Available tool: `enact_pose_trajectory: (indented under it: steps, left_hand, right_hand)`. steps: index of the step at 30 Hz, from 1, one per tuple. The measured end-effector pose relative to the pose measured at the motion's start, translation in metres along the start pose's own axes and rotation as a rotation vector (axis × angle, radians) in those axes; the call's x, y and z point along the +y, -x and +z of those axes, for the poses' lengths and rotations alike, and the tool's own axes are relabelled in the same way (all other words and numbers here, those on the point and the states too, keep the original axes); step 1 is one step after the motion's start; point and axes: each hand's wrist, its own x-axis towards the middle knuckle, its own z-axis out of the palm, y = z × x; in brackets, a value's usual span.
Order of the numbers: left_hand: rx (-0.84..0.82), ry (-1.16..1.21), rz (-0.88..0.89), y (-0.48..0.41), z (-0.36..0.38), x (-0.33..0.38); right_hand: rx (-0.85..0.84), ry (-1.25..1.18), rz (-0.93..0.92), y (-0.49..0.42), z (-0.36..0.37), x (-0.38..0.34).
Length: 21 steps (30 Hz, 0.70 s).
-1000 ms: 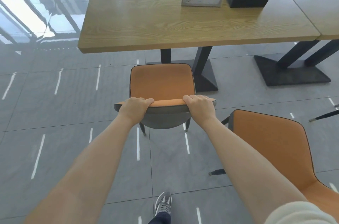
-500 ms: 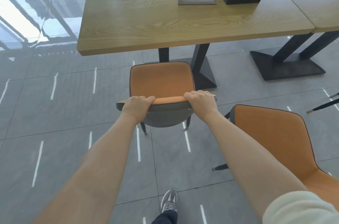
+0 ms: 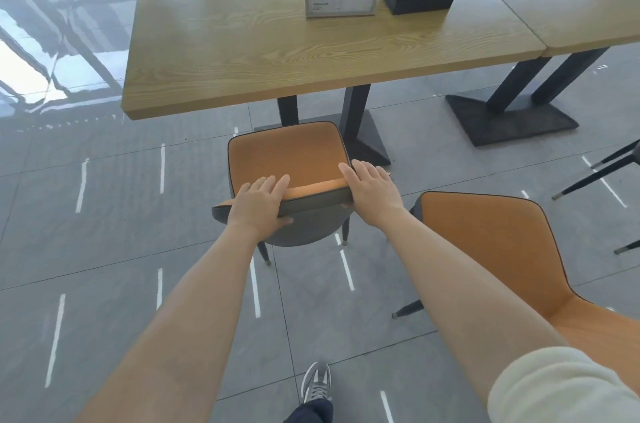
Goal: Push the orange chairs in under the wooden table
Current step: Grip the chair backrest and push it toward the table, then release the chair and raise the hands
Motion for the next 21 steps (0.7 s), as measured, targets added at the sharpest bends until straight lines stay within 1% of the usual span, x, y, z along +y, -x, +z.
enact_pose_trajectory:
  steps: [2,5,10,17,21]
  left_hand:
    - [0.003,0.002,0.01,0.0,-0.001,0.014]
    - [0.037,-0.063,0.082,0.0,-0.003,0.048]
    - [0.128,-0.064,0.159,-0.005,-0.017,0.121]
    - [0.125,-0.033,0.213,0.009,-0.022,0.27]
    - [0.148,0.018,0.177,0.035,-0.006,0.369]
  right_hand:
    - [-0.036,-0.053,0.057,0.014,-0.002,0.005]
    - [-0.047,-0.053,0.143,0.04,-0.004,0.022]
    - [0.018,-0.08,0.273,0.093,-0.014,0.079]
    - [0.129,-0.079,0.373,0.199,-0.03,0.202]
    - [0.121,-0.077,0.354,0.265,-0.034,0.267]
